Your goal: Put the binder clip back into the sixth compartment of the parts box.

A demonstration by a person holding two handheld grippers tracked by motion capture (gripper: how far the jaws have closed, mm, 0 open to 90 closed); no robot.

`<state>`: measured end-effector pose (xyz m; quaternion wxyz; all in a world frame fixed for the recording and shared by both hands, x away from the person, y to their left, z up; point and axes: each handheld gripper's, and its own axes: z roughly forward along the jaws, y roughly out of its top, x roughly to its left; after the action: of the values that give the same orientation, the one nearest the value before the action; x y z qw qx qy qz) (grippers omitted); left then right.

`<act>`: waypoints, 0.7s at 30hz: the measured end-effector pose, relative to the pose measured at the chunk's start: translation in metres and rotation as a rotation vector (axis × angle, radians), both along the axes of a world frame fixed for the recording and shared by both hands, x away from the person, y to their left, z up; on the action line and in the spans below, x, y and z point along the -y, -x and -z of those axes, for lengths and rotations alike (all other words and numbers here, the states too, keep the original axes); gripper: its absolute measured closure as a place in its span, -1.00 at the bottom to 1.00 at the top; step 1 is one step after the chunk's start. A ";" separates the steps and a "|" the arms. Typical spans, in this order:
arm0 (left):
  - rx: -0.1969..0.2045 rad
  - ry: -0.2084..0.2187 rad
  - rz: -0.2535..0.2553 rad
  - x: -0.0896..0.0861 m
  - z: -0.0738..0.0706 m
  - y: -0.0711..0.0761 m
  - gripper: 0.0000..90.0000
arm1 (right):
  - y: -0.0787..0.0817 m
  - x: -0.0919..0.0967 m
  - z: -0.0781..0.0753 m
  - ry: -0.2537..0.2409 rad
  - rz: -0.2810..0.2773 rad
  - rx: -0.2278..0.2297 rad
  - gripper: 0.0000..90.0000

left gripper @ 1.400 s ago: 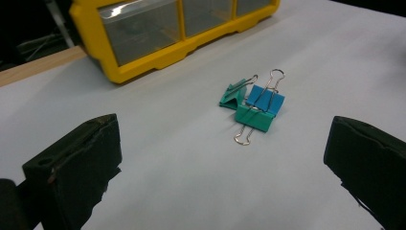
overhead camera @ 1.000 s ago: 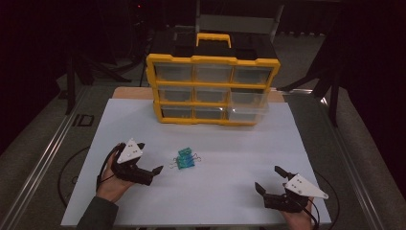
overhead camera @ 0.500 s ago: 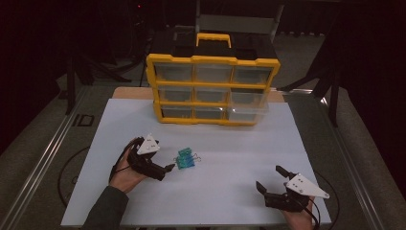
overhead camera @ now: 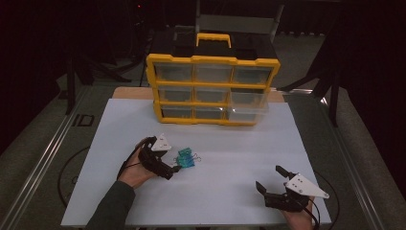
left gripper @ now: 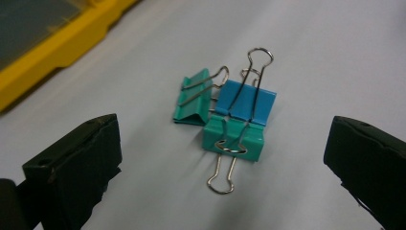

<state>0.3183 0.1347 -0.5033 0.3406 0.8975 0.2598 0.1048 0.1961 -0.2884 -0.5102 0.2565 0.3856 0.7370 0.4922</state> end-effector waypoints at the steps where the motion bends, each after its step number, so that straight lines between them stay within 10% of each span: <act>1: 0.000 0.000 0.000 0.000 0.000 0.000 -1.00 | 0.000 0.000 0.000 0.000 0.001 0.000 -0.80; 14: -0.051 -0.076 0.062 0.020 0.019 -0.006 -0.92 | 0.000 0.001 0.000 0.001 0.006 0.001 -0.80; 21: -0.061 -0.110 0.077 0.021 0.026 -0.009 -0.53 | 0.000 0.001 0.000 0.001 0.007 0.003 -0.80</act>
<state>0.3277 0.1134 -0.5293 0.2867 0.9269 0.2292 0.0785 0.1965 -0.2891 -0.5099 0.2594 0.3872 0.7356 0.4916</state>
